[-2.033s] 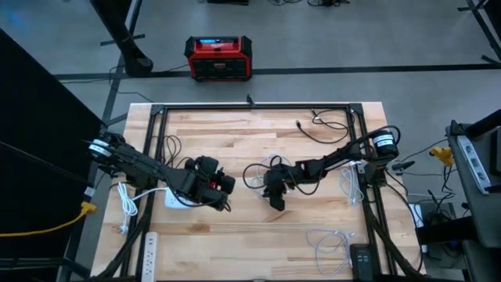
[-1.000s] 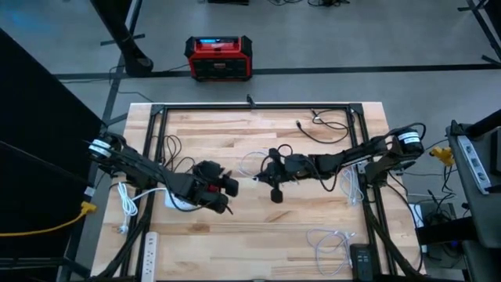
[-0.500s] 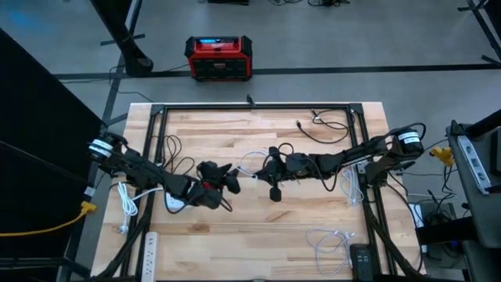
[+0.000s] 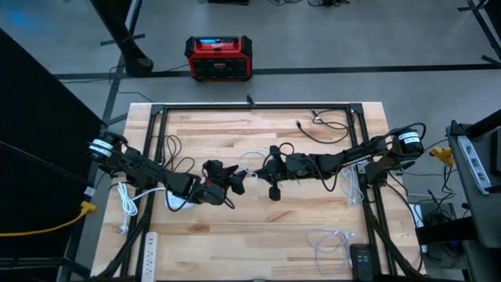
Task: Insert USB
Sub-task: Insert the white charger cable into the top white outlet extension
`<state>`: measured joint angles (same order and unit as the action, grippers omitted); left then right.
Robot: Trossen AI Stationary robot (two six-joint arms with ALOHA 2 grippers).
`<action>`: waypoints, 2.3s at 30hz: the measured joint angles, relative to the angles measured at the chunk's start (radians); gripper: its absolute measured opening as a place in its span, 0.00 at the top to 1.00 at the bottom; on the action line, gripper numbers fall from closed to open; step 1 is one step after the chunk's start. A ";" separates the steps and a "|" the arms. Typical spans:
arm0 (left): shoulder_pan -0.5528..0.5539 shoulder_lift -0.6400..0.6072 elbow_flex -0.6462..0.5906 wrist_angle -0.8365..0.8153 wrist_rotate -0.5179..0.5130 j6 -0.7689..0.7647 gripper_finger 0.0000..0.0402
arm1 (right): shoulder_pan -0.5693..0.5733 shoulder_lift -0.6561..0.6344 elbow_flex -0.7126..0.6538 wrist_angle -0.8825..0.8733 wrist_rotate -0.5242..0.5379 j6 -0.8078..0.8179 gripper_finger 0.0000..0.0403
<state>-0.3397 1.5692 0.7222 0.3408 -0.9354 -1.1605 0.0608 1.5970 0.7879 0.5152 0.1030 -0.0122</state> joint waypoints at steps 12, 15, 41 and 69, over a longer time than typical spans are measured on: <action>-0.007 0.000 0.003 -0.021 0.072 0.040 0.41 | -0.003 0.000 0.002 0.050 0.005 0.013 1.00; -0.014 0.016 0.003 -0.008 0.061 0.065 0.41 | -0.003 0.000 0.002 0.057 0.005 0.013 1.00; -0.004 0.175 0.181 -0.098 -0.133 0.094 0.32 | -0.013 0.000 0.002 0.074 0.021 0.039 1.00; -0.011 0.148 0.179 -0.078 -0.075 0.347 0.32 | -0.007 -0.002 0.002 -0.017 -0.052 0.046 1.00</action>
<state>-0.3508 1.7172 0.9012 0.2623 -1.0100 -0.8140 0.0540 1.5951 0.7902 0.4984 0.0509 0.0338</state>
